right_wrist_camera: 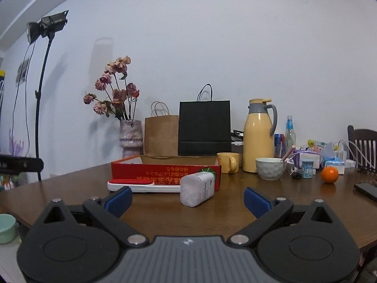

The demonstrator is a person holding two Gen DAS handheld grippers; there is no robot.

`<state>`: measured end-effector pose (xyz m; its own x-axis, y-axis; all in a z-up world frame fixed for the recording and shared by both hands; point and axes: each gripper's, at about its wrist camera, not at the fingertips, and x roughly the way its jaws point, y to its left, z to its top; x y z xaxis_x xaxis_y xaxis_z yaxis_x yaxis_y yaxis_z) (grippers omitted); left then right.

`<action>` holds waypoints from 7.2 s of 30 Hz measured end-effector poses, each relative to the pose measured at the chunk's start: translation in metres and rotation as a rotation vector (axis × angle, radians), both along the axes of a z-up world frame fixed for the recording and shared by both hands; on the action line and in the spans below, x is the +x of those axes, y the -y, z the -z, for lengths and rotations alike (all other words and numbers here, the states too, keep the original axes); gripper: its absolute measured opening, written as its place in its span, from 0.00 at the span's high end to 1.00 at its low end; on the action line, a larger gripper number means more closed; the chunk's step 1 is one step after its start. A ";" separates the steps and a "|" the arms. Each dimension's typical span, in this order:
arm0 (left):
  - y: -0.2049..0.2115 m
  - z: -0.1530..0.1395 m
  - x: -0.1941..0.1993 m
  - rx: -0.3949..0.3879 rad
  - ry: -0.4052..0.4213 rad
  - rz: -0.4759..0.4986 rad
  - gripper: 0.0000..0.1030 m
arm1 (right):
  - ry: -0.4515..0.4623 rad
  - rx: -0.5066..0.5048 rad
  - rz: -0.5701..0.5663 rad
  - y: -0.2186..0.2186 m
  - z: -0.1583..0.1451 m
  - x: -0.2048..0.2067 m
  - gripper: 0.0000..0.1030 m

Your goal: Organize rigid objects

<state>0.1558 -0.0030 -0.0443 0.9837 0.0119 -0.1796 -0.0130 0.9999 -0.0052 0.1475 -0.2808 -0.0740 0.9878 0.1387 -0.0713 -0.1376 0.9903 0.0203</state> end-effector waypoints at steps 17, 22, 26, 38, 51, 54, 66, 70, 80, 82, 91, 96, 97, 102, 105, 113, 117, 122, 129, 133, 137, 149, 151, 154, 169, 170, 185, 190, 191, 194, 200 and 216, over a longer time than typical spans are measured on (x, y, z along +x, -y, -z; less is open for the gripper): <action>0.029 0.005 0.092 0.017 -0.079 0.110 0.00 | -0.196 -0.083 -0.022 -0.021 -0.024 0.129 0.02; 0.041 0.012 0.150 0.003 -0.140 0.160 0.00 | -0.284 -0.042 -0.002 -0.029 -0.025 0.197 0.07; 0.039 0.015 0.180 -0.038 -0.188 0.166 0.00 | -0.340 -0.031 0.018 -0.029 -0.021 0.235 0.17; 0.026 0.019 0.202 -0.047 -0.207 0.142 0.00 | -0.212 -0.426 -0.350 -0.103 0.001 0.186 0.38; 0.034 0.015 0.239 -0.084 -0.304 0.383 0.40 | -0.318 -0.108 -0.391 -0.075 -0.011 0.173 0.29; 0.044 0.023 0.262 -0.058 -0.403 0.406 0.60 | -0.356 -0.127 -0.388 -0.086 -0.003 0.182 0.29; 0.009 0.024 0.222 -0.174 -0.426 0.413 0.74 | -0.398 -0.083 -0.179 -0.061 0.002 0.183 0.36; 0.002 0.005 0.224 -0.188 -0.345 0.389 0.64 | -0.399 -0.036 -0.245 -0.056 -0.005 0.183 0.35; 0.018 0.023 0.292 -0.223 -0.545 0.520 0.74 | -0.420 -0.066 -0.272 -0.094 0.005 0.201 0.37; 0.010 0.022 0.283 -0.228 -0.532 0.503 0.78 | -0.413 -0.080 -0.215 -0.080 0.004 0.196 0.37; 0.001 0.014 0.258 -0.276 -0.445 0.465 0.60 | -0.417 0.032 -0.096 -0.034 0.002 0.214 0.44; 0.016 0.023 0.289 -0.287 -0.504 0.480 0.48 | -0.443 0.147 -0.148 -0.036 0.000 0.228 0.52; 0.018 0.028 0.295 -0.292 -0.529 0.462 0.54 | -0.445 0.155 -0.148 -0.038 -0.001 0.227 0.53; 0.012 0.038 0.285 -0.386 -0.512 0.482 0.77 | -0.475 0.162 -0.199 -0.046 0.003 0.234 0.62; 0.013 0.037 0.265 -0.365 -0.486 0.429 0.78 | -0.501 0.219 -0.247 -0.044 0.004 0.256 0.68; -0.009 0.034 0.263 -0.442 -0.485 0.326 0.79 | -0.530 0.263 -0.302 -0.040 -0.002 0.290 0.76; -0.006 0.040 0.278 -0.478 -0.517 0.356 0.69 | -0.602 0.365 -0.366 -0.031 0.006 0.312 0.70; 0.002 0.037 0.272 -0.471 -0.504 0.302 0.74 | -0.613 0.388 -0.358 -0.031 0.005 0.313 0.75; 0.003 0.011 0.261 -0.483 -0.464 0.312 0.74 | -0.539 0.398 -0.374 -0.024 -0.022 0.297 0.76; 0.011 -0.034 0.277 -0.463 -0.397 0.355 0.74 | -0.461 0.382 -0.381 -0.013 -0.064 0.303 0.76; 0.025 -0.068 0.320 -0.459 -0.397 0.381 0.74 | -0.436 0.419 -0.376 0.006 -0.098 0.342 0.76; 0.029 -0.018 0.468 -0.363 -0.618 0.214 0.74 | -0.715 0.460 -0.326 -0.014 -0.043 0.488 0.77; 0.029 0.000 0.477 -0.348 -0.646 0.190 0.75 | -0.737 0.422 -0.293 -0.024 -0.027 0.500 0.77; 0.033 0.010 0.485 -0.322 -0.635 0.173 0.73 | -0.736 0.402 -0.264 -0.031 -0.016 0.510 0.77; 0.006 -0.031 0.403 -0.182 -0.367 0.187 0.12 | -0.490 0.265 -0.174 0.010 -0.049 0.437 0.32; 0.003 -0.035 0.389 -0.132 -0.329 0.160 0.07 | -0.463 0.230 -0.163 0.013 -0.054 0.424 0.31; -0.035 -0.058 0.165 -0.029 -0.085 0.017 0.00 | -0.187 0.003 -0.163 0.012 -0.087 0.227 0.16; -0.033 -0.044 0.099 -0.065 -0.068 -0.015 0.00 | -0.157 0.014 -0.174 0.003 -0.073 0.159 0.13; -0.034 -0.041 0.088 -0.074 -0.066 -0.015 0.00 | -0.150 0.016 -0.173 0.002 -0.070 0.145 0.13; -0.033 -0.033 0.056 -0.108 -0.070 -0.009 0.00 | -0.128 0.020 -0.154 0.000 -0.058 0.108 0.12; -0.026 -0.029 -0.002 -0.011 -0.010 -0.011 0.00 | -0.101 -0.013 -0.146 0.000 -0.041 0.041 0.10; -0.019 -0.011 0.075 0.011 -0.091 0.110 0.00 | -0.190 -0.015 -0.132 -0.003 -0.042 0.108 0.42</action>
<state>0.2305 0.0165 -0.0334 0.9588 -0.0929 -0.2684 0.0971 0.9953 0.0023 0.2559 -0.2778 -0.0324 0.9297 0.2637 -0.2571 -0.2613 0.9642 0.0439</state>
